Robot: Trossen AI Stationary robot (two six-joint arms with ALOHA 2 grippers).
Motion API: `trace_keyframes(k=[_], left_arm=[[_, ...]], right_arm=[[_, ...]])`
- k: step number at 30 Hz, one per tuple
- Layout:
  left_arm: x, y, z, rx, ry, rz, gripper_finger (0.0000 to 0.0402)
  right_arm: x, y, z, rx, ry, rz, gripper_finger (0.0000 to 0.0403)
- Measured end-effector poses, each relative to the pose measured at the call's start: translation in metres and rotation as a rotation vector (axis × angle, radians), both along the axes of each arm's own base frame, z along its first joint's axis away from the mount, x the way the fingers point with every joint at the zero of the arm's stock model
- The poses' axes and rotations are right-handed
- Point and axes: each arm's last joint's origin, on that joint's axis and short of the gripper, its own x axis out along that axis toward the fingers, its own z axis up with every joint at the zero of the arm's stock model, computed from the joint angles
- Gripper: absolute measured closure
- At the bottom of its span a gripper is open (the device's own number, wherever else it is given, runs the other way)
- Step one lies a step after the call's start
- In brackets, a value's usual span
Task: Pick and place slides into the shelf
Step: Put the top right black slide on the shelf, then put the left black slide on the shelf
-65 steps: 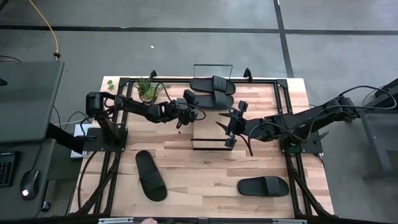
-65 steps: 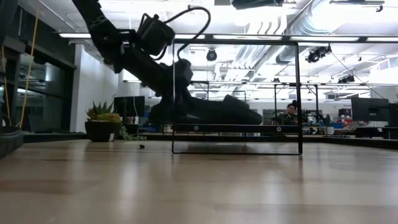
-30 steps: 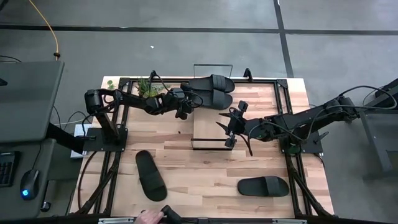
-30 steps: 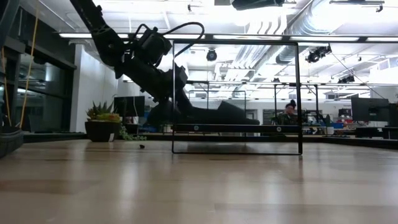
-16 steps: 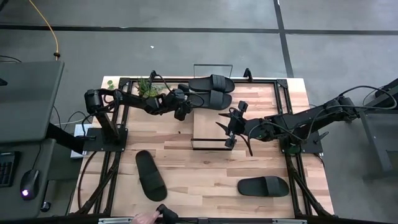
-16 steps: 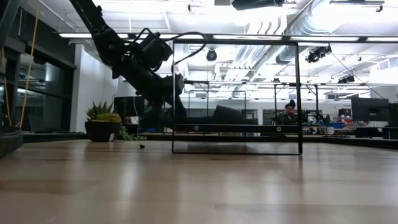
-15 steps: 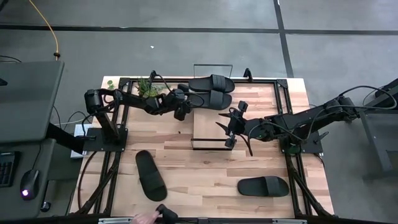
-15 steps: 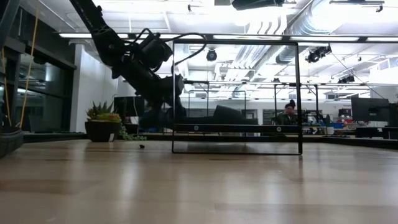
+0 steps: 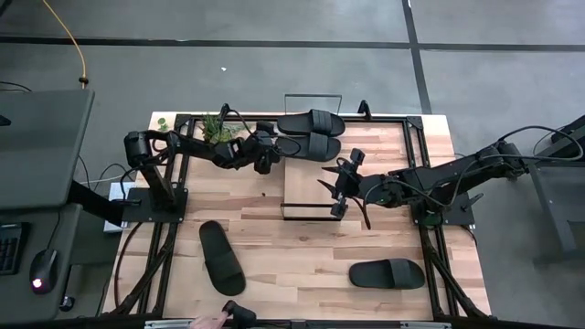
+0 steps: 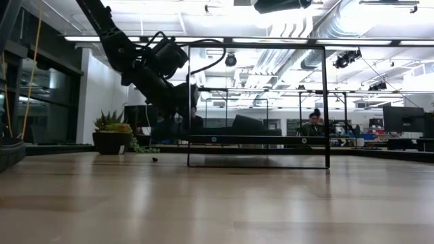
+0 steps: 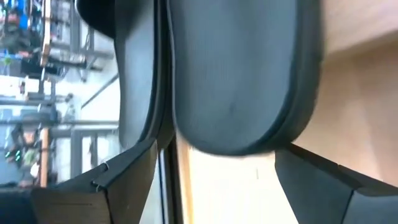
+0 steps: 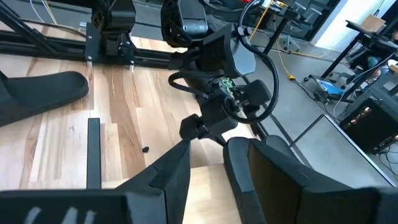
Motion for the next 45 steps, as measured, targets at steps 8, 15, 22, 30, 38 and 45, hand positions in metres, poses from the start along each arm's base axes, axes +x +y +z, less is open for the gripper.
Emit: trace_keyframes(k=[8,15,22,30,38,45], left_arm=[[0.005,-0.010,0.000,-0.002,-0.011,0.000,0.0108],[0.002,-0.010,0.001,0.075,0.045,0.106,0.0108],[-0.007,-0.016,0.014,0.084,0.063,0.185,0.0108],[-0.013,-0.038,0.047,0.081,-0.073,0.251,0.0108],[-0.023,-0.070,0.078,0.066,-0.274,0.362,0.0108],[-0.037,-0.109,0.098,-0.019,-0.385,0.326,0.0108]], right_arm=[[0.000,0.000,0.000,0.000,0.001,0.000,0.0251],[0.000,0.000,0.000,0.008,0.001,0.000,0.0251],[-0.001,0.000,-0.002,-0.003,0.021,0.002,0.0251],[-0.001,0.000,-0.002,-0.007,0.023,0.000,0.0251],[-0.001,0.000,-0.003,-0.007,0.031,0.004,0.0251],[-0.001,0.000,-0.003,-0.008,0.036,0.006,0.0251]])
